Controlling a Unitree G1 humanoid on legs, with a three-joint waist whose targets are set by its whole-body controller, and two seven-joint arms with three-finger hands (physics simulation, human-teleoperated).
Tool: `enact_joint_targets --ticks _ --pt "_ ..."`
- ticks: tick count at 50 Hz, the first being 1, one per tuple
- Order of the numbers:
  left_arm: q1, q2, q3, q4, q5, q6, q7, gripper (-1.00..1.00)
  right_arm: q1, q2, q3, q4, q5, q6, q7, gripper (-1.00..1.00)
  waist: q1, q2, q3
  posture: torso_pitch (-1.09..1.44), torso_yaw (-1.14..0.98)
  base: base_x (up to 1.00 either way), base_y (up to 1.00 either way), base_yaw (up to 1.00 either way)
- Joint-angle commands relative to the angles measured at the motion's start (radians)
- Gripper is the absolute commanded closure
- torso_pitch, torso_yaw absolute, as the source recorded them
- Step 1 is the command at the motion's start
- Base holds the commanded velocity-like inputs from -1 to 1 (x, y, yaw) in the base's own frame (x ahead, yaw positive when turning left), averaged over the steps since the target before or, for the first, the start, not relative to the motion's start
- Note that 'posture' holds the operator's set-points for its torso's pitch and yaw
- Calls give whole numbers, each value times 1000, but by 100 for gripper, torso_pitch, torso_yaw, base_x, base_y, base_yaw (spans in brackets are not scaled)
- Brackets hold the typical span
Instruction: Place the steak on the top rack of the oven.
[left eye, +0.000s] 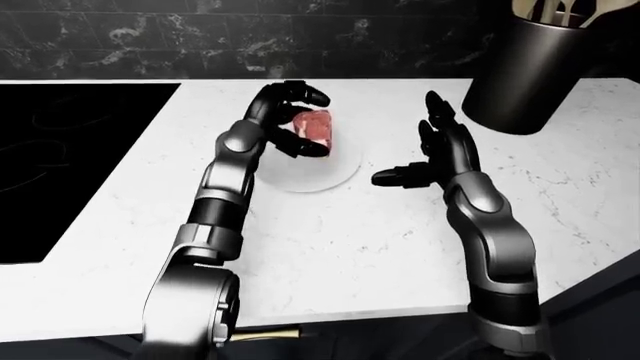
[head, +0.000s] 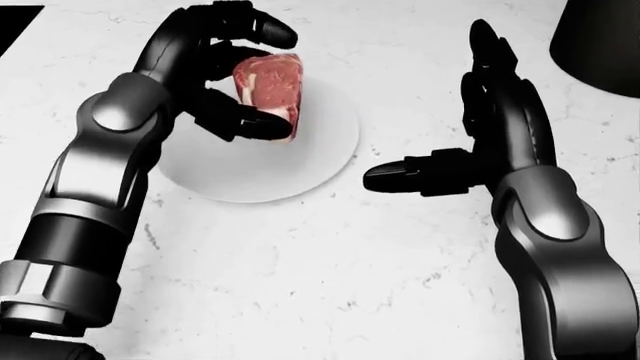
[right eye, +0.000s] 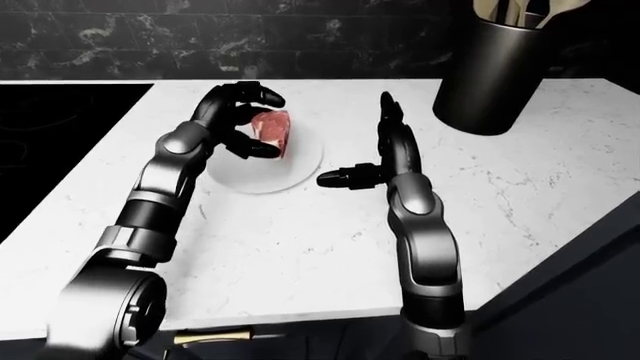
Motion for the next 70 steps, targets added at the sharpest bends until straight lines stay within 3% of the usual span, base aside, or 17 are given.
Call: enact_joint_targets --ticks 1,16,39,42,45,53,59,63,66,68,69,70 --pt "-54 15 11 -57 -17 -24 4 18 -31 -7 -5 -39 -2 -22 -3 -100 0 1 -30 0 0 0 0 0" --pt "-78 56 20 -157 -15 110 -18 39 -111 -48 -15 -68 -2 71 14 -100 0 7 -25 0 0 0 0 0" --pt "22 69 26 -410 -31 264 -51 42 -172 -64 -31 -85 -3 199 2 -100 1 9 -19 0 0 0 0 0" --pt "11 69 28 -395 -33 258 -49 45 -167 -65 -30 -80 -1 193 1 -100 2 20 -48 0 0 -15 0 0" --pt "7 69 28 -390 -35 257 -46 46 -161 -64 -28 -79 0 187 0 -100 2 23 -51 0 0 -17 0 0" --pt "-3 73 30 -371 -37 247 -44 48 -163 -66 -29 -88 4 197 -2 -100 -5 29 -35 0 0 -17 0 0" --pt "-10 73 29 -358 -39 242 -44 50 -163 -67 -29 -78 4 188 0 -100 -5 54 -29 0 0 -17 0 0" --pt "-13 72 28 -349 -39 234 -43 50 -155 -67 -31 -79 5 182 1 -100 -6 43 -35 0 0 -17 0 0" --pt "-6 70 27 -354 -40 234 -43 50 -150 -63 -27 -83 5 182 -1 -100 -9 21 -39 0 0 -17 0 0" --pt "-2 70 28 -355 -41 233 -43 50 -142 -60 -27 -87 5 180 -2 -100 -8 -5 -33 0 0 -17 0 0" --pt "-4 72 29 -359 -42 237 -44 49 -144 -61 -27 -90 5 184 -2 -100 -8 -27 -35 0 0 -17 0 0" --pt "-3 72 30 -362 -42 240 -43 51 -147 -61 -27 -90 5 185 -2 -100 -10 -66 -45 0 0 -16 0 0"
